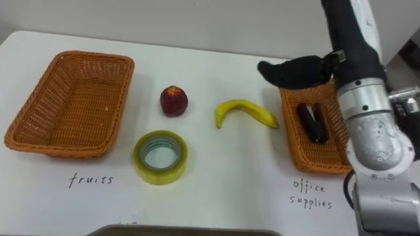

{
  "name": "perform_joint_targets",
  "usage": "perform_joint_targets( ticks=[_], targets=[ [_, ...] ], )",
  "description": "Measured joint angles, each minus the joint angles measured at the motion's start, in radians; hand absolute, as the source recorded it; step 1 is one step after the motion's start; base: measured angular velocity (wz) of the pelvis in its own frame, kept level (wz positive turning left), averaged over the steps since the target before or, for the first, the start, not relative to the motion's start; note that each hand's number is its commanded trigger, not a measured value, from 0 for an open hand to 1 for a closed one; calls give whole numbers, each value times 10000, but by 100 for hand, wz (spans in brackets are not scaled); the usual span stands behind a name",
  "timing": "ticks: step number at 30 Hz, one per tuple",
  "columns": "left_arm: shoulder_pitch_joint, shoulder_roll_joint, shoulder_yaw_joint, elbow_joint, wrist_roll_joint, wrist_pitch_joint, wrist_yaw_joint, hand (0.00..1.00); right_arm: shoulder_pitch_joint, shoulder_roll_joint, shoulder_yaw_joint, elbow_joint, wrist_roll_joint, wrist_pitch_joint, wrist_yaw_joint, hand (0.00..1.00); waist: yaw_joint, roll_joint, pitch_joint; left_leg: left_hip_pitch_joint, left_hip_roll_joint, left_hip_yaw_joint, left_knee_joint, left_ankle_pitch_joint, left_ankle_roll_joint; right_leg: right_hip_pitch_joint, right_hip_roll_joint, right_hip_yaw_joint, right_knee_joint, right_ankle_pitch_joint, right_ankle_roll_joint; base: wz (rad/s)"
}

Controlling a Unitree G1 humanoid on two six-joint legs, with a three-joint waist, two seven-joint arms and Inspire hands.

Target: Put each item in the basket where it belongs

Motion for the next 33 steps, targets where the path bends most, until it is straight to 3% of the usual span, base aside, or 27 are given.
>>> perform_joint_targets(
  ticks=[2,6,10,21,27,33],
  targets=[
    [-5,-17,-199,81,5,-2,-7,0,1,237,196,93,175,13,-14,0,64,65,18,6,1,-56,2,-2,1,26,-1,-58,-14,0,0,11],
    [-116,-90,-276,351,57,107,12,0,9,336,775,217,281,12,-57,0,188,234,66,-48,-2,-186,74,-2,-1,39,-41,-335,-24,-1,1,10],
    [-135,-233,-285,332,59,289,39,0,7,336,1159,456,269,14,-159,0,249,350,-25,-70,-9,-227,78,-1,0,46,-107,-407,-21,-2,3,6],
    [-257,-255,-458,35,118,399,200,0,6,349,1473,778,13,88,-477,0,444,205,-131,-120,-19,-230,136,6,-3,61,-125,-443,-4,-2,3,0],
    [-209,-210,-650,-64,120,392,199,0,7,363,1718,808,-61,87,-700,0,509,145,-100,-130,-29,-231,142,12,-1,62,-128,-447,-2,-2,3,0],
    [-218,-233,-772,-280,108,400,207,0,7,439,2331,1530,-136,111,-439,0,581,114,17,-185,-32,-243,133,10,1,9,-85,-386,-13,-2,3,0]
  ],
)
